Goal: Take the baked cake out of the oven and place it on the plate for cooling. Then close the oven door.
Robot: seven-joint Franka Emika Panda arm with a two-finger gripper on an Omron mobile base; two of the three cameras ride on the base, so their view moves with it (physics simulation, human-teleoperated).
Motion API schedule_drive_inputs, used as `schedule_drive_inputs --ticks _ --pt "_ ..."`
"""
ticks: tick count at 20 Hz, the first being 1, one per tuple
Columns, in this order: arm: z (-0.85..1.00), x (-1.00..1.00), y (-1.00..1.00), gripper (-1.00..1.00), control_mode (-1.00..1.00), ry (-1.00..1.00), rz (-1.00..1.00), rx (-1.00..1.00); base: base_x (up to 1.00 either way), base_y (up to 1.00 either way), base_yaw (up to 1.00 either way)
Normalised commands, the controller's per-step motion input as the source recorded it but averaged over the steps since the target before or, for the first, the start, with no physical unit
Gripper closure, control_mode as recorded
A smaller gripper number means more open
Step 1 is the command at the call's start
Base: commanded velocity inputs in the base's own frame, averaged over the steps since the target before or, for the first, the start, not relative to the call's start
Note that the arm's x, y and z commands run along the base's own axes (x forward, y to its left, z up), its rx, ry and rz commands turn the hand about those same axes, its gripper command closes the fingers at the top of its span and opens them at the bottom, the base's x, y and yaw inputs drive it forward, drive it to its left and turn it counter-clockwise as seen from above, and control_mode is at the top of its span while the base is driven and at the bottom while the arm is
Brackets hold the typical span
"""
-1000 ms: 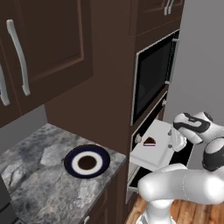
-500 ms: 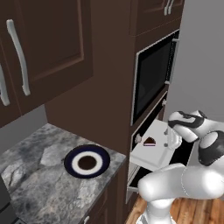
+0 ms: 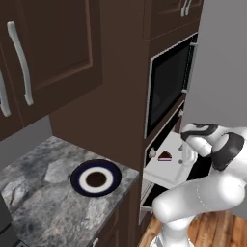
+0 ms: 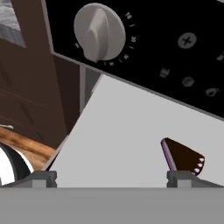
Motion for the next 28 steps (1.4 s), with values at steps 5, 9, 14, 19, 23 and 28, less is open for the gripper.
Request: schedule_drive_inputs --ticks 5,9,14,19,23,28 --pt "-0.15 0.11 0.00 -1.00 -1.00 0.02 0.00 0.00 0.00 0.00 0.00" --pt "-0.10 0.16 0.00 -1.00 -1.00 0.02 0.00 0.00 0.00 0.00 0.00" --pt "-0.08 0.21 0.00 -1.00 -1.00 0.01 0.00 0.00 0.00 0.00 0.00" --pt "-0.11 0.25 -0.01 -1.00 -1.00 0.03 0.00 0.00 0.00 0.00 0.00" --pt "-0.16 0.18 -0.06 -1.00 -1.00 0.03 0.00 0.00 0.00 0.00 0.00" --pt "-0.19 0.11 -0.12 -1.00 -1.00 0.02 0.00 0.00 0.00 0.00 0.00"
